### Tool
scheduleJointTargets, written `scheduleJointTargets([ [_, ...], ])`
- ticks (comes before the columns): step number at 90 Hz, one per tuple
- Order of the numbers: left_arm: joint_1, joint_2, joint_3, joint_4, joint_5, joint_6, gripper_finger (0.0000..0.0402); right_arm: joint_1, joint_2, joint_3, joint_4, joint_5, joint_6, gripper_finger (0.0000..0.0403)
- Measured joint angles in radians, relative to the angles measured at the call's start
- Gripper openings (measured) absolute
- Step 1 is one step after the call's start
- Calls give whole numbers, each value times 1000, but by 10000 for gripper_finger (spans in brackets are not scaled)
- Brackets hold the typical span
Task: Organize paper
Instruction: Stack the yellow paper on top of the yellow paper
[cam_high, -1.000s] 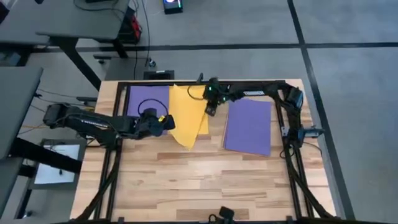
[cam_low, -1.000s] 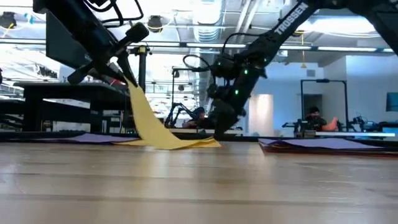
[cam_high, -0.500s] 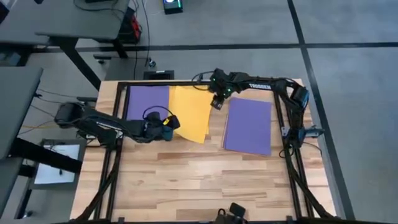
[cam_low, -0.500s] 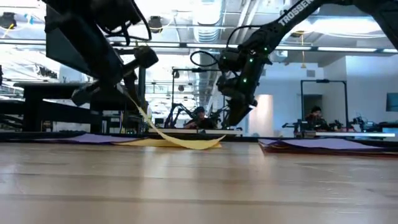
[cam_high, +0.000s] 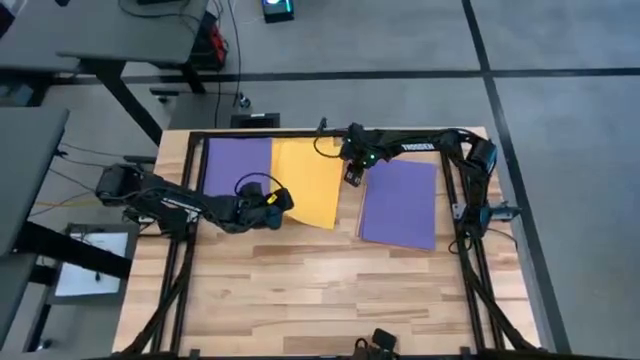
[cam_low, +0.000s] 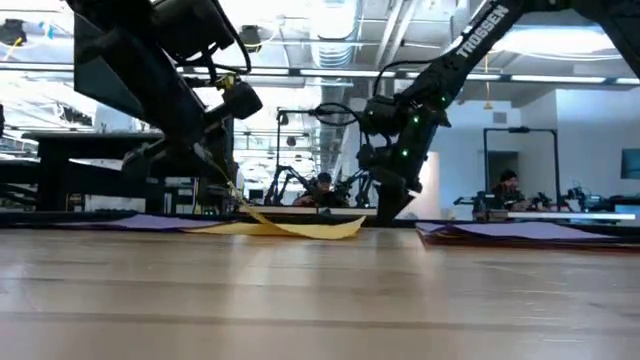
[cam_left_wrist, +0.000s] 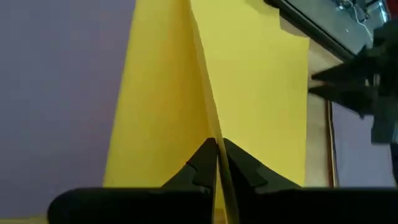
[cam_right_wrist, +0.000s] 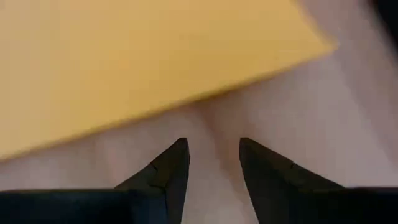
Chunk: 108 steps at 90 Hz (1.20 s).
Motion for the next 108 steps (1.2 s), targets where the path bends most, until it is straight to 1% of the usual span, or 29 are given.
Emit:
scheduleJointTargets([
  [11,2,0,0,-16,12,20,9,1,29,6,34,-1,-23,134],
  [20,6,0,0,-8,37,85,36,4,45,9,41,0,-17,134],
  [27,14,0,0,-9,99,164,63,-2,58,24,47,-3,-8,134],
  [35,15,-5,0,-12,190,306,90,-12,77,61,64,-4,-7,134],
  [42,19,-21,0,-16,271,402,102,-23,93,107,37,2,-4,134],
  [47,20,-36,0,-29,312,440,104,-33,99,148,23,4,10,134],
  [54,20,-67,0,-57,320,484,104,-45,100,186,-55,4,25,134],
  [61,31,-105,10,-135,311,503,103,-51,101,206,-137,4,35,134],
  [70,59,-153,18,-230,271,533,103,-51,75,223,-228,3,41,134],
  [75,74,-177,18,-240,258,576,103,-50,54,230,-272,-3,65,134],
  [80,89,-192,19,-234,262,627,103,-43,32,231,-310,-34,100,134],
  [85,102,-208,19,-234,285,667,103,-32,8,230,-354,-95,142,134],
  [89,108,-224,19,-232,300,679,103,-17,-17,229,-374,-168,183,134],
  [92,110,-238,21,-232,309,687,103,-1,-36,230,-374,-242,210,134],
  [98,110,-268,24,-230,314,708,103,53,-64,231,-357,-366,242,134],
  [101,109,-285,25,-230,314,716,103,88,-68,233,-340,-392,263,134],
  [108,110,-332,25,-241,315,730,103,179,-64,231,-329,-396,324,134],
])
